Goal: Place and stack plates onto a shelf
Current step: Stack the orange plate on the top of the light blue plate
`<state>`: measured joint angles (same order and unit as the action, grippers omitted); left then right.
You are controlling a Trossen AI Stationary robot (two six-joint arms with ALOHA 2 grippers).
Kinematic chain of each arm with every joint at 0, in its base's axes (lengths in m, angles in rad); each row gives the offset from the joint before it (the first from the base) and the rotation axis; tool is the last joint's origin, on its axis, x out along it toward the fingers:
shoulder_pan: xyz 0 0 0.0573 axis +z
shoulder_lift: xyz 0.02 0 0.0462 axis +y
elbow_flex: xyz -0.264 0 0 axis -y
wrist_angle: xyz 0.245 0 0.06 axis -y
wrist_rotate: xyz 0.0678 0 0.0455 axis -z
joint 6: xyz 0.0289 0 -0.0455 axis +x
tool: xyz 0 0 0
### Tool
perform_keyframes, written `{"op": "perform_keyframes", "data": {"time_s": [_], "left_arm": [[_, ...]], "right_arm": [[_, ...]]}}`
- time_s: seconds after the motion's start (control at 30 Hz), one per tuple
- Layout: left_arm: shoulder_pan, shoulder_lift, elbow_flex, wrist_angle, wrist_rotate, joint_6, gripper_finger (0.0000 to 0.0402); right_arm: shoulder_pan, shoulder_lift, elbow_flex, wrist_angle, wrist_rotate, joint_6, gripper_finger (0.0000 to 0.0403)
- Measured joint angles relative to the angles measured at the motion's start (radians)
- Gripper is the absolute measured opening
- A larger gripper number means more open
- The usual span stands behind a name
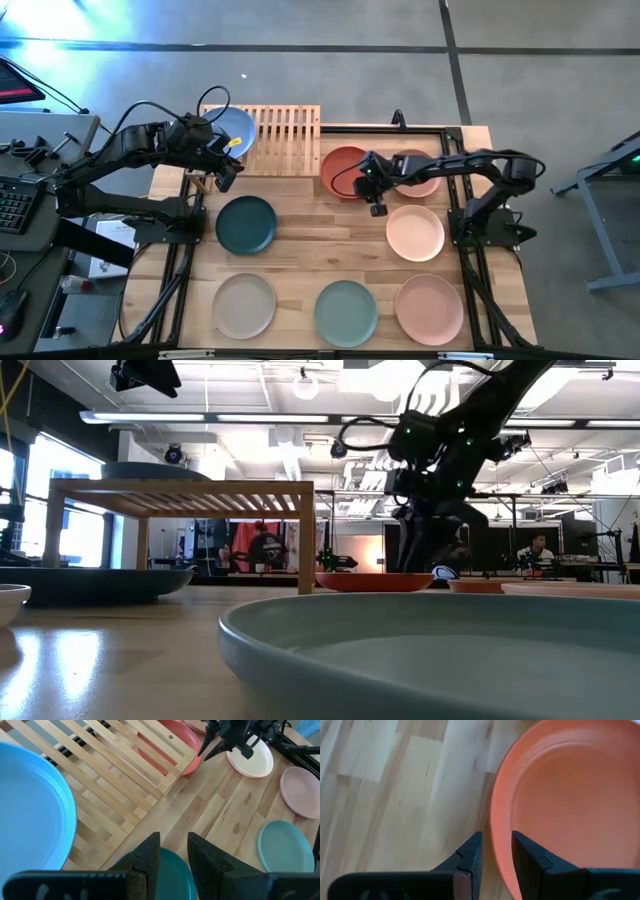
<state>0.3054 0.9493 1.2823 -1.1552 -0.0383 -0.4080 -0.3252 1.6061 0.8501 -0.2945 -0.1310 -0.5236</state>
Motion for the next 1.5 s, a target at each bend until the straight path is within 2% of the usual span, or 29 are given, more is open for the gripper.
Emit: {"op": "perform_keyframes", "data": {"time_s": [0.17, 0.33, 0.47, 0.57, 0.7, 0.8, 1.03, 1.33, 1.5], "left_arm": [[0.000, 0.000, 0.000, 0.000, 0.000, 0.000, 0.0086], [0.000, 0.000, 0.000, 0.000, 0.000, 0.000, 0.0086], [0.000, 0.000, 0.000, 0.000, 0.000, 0.000, 0.0086], [0.000, 0.000, 0.000, 0.000, -0.001, 0.000, 0.0086], [0.000, 0.000, 0.000, 0.000, -0.003, 0.000, 0.0086], [0.000, 0.000, 0.000, 0.000, -0.004, 0.000, 0.0086], [0.000, 0.001, 0.000, 0.000, -0.010, 0.001, 0.0086], [0.000, 0.005, 0.000, 0.000, -0.053, 0.001, 0.0086], [0.000, 0.007, 0.000, 0.000, -0.053, 0.001, 0.0086]], "right_arm": [[0.000, 0.038, 0.000, 0.000, 0.002, 0.000, 0.0079], [0.000, 0.075, 0.000, 0.004, 0.068, 0.000, 0.0078], [0.000, 0.076, 0.001, 0.000, 0.079, 0.000, 0.0077], [0.000, 0.073, 0.001, 0.001, 0.078, 0.007, 0.0058], [0.001, 0.072, 0.002, 0.007, 0.078, 0.018, 0.0010], [0.010, 0.071, 0.013, -0.020, 0.087, 0.020, 0.0011], [0.038, 0.073, 0.128, -0.163, 0.133, 0.044, 0.0001], [0.047, 0.073, 0.343, -0.479, 0.182, 0.220, 0.0000], [0.078, 0.073, 0.438, -0.555, 0.206, 0.235, 0.0000]]}}
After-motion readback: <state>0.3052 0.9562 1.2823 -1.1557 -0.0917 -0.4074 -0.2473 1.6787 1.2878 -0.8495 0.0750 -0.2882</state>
